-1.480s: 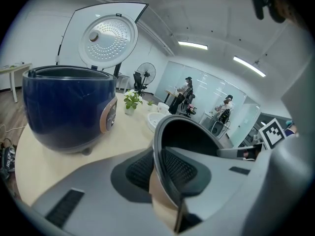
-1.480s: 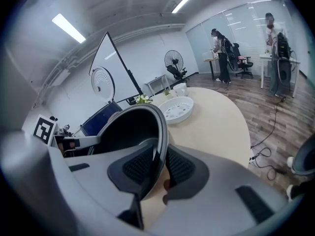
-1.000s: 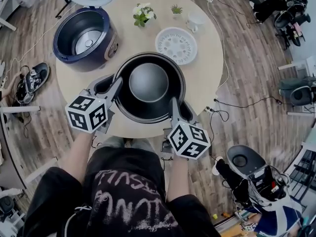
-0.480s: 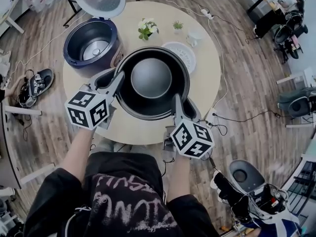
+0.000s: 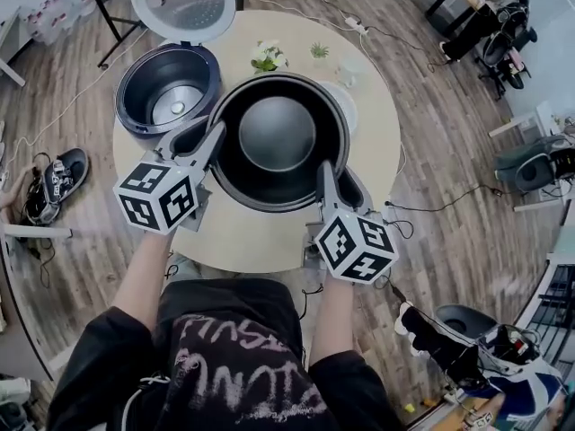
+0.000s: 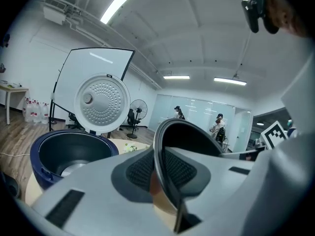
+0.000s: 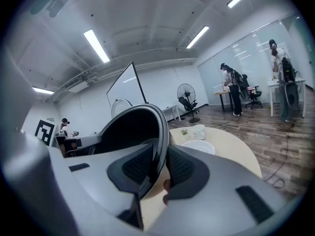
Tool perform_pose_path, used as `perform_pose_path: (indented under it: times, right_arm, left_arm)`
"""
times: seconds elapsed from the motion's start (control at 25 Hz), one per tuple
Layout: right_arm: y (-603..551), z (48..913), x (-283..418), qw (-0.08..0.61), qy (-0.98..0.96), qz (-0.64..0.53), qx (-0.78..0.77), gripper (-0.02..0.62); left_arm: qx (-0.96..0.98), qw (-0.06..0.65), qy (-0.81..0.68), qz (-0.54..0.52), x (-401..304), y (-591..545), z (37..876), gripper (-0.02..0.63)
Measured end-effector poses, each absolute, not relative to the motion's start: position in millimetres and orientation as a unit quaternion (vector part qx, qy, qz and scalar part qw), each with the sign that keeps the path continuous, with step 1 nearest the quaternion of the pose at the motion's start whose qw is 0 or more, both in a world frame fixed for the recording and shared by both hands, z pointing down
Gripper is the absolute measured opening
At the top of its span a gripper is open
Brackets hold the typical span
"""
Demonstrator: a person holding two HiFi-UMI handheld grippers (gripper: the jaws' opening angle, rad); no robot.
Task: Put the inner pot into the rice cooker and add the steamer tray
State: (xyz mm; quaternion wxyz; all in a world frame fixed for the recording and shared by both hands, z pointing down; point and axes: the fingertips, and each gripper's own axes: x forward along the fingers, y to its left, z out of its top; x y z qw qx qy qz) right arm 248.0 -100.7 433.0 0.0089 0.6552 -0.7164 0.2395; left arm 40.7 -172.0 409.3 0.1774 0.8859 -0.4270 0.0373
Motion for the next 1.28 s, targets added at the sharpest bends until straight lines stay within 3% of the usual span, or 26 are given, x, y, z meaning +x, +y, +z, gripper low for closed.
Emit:
perform_pose_path:
  times: [0.72,1.28]
  right_arm:
    - [-129.6,367.0,110.4,0.012,-0.648,0.192,0.737,0.086]
    - [-175.4,333.8,9.7,0.01,-0.656,0.165,0.736,0.086]
  left_arm:
    - [0.925,0.193,-0.325,-0.018,-83.9,-235.5,363.2,0.075]
    - [0.924,0.189,-0.329,-0.052,-185.9,-279.0,331.5,0.074]
